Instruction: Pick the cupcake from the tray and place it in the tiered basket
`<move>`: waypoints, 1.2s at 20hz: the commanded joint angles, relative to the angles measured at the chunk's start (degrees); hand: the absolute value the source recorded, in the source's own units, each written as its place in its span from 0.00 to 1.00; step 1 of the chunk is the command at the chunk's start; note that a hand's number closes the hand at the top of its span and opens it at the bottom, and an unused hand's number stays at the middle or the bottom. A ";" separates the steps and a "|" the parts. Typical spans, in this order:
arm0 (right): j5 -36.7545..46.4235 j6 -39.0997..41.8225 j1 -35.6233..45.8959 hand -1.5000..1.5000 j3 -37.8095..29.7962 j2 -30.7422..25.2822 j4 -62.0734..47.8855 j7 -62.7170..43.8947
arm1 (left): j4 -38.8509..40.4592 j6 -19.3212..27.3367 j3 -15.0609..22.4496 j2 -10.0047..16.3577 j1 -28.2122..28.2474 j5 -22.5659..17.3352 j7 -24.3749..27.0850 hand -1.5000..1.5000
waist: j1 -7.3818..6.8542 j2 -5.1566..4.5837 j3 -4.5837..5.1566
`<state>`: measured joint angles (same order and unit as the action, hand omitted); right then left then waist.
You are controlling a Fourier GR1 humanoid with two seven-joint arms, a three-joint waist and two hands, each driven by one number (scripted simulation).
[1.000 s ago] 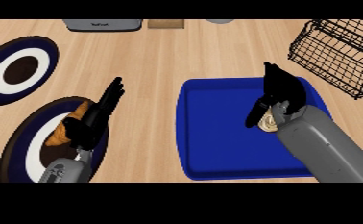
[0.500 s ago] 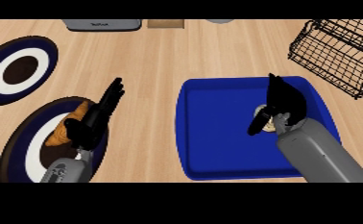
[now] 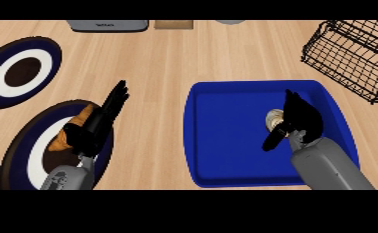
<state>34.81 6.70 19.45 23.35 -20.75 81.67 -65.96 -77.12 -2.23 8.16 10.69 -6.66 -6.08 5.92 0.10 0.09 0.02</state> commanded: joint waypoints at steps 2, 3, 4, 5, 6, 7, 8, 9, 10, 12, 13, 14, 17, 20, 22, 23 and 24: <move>2.73 0.51 -1.82 0.00 -0.56 3.83 -2.67 -6.56 | 0.54 0.58 0.38 -1.46 -0.25 1.53 0.87 0.50 | -0.09 -0.08 0.00; 3.20 1.45 -1.92 0.00 -1.14 4.29 0.26 -7.84 | 1.41 -0.27 -0.88 -0.59 -1.82 1.27 0.65 0.50 | 0.05 -0.05 0.01; 3.22 1.97 -1.77 0.00 -2.53 3.76 -0.16 -6.52 | -0.60 -0.66 0.08 -0.99 2.10 1.25 1.38 0.50 | -0.16 -0.03 0.00; 4.49 0.93 -4.00 0.00 -2.32 2.68 -0.71 -4.05 | -0.45 1.33 0.08 -1.96 -0.76 2.16 -1.45 0.50 | 0.01 -0.04 -0.01; 5.32 0.11 -2.48 0.00 -2.66 5.17 -3.46 -3.49 | -3.37 -1.70 -1.27 0.25 1.52 -0.04 -1.94 0.50 | -0.33 -0.05 -0.02; 5.57 0.52 -0.34 0.00 -3.16 7.22 -4.91 -3.65 | -2.93 -0.72 0.48 -1.11 4.56 2.06 1.34 0.50 | -0.45 -0.07 -0.01; 5.93 -3.08 0.83 1.00 -6.24 6.42 -9.45 3.09 | 0.03 0.72 -0.32 -2.58 -1.91 2.63 -1.61 0.50 | -0.27 -0.16 -0.03; 5.65 -4.97 -3.95 1.00 -6.38 4.40 -2.44 5.57 | 2.63 -0.29 -1.54 -2.21 -2.09 1.96 0.89 0.50 | 0.12 -0.10 -0.01; 8.12 -7.01 -2.41 1.00 -5.98 5.35 -5.74 8.51 | -3.82 -0.57 -0.75 -1.22 2.54 1.68 -1.33 0.50 | -0.35 -0.07 -0.03; 10.74 -7.22 0.54 1.00 -6.03 7.22 -9.11 9.40 | -6.32 0.51 1.52 -2.86 3.24 3.50 -3.67 0.50 | -0.46 -0.08 -0.03; 9.79 -4.61 4.79 1.00 -8.06 7.87 -10.91 8.53 | 0.25 -1.55 -1.25 -1.45 1.79 3.08 1.57 0.50 | -0.41 -0.16 -0.01; 13.06 -7.76 1.06 1.00 -5.35 9.80 -7.00 5.94 | -3.21 -2.84 -1.63 -0.60 2.08 1.55 -1.76 0.50 | -0.30 -0.07 -0.02; 14.63 -8.76 0.23 1.00 -6.71 10.60 -9.98 11.04 | -4.07 -3.00 -3.65 -0.42 -0.97 1.54 -4.88 0.50 | -0.23 -0.09 -0.02; 16.60 -5.85 -1.92 1.00 -8.37 10.25 -6.85 11.06 | -3.89 -2.63 -2.87 -2.69 0.72 3.56 -2.99 0.50 | -0.16 -0.06 -0.02; 17.37 -5.21 0.76 1.00 -9.70 10.83 -8.54 12.05 | -0.93 -2.40 -2.76 -3.22 2.02 5.42 1.14 0.50 | -0.21 -0.08 -0.01; 18.26 -1.70 0.55 1.00 -7.92 10.17 -0.83 5.31 | 1.30 -2.23 -4.11 -3.30 -2.20 3.88 -1.19 0.50 | 0.08 -0.03 0.00; 18.13 -1.70 0.59 1.00 -9.25 8.98 -1.36 8.13 | 1.86 -2.91 -2.94 -3.96 0.43 4.60 1.20 0.50 | -0.02 -0.05 0.00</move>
<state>51.20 2.07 19.78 15.07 -10.91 76.22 -56.13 -77.54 -4.46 5.26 7.64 -6.74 -2.20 4.99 -0.01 0.06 0.03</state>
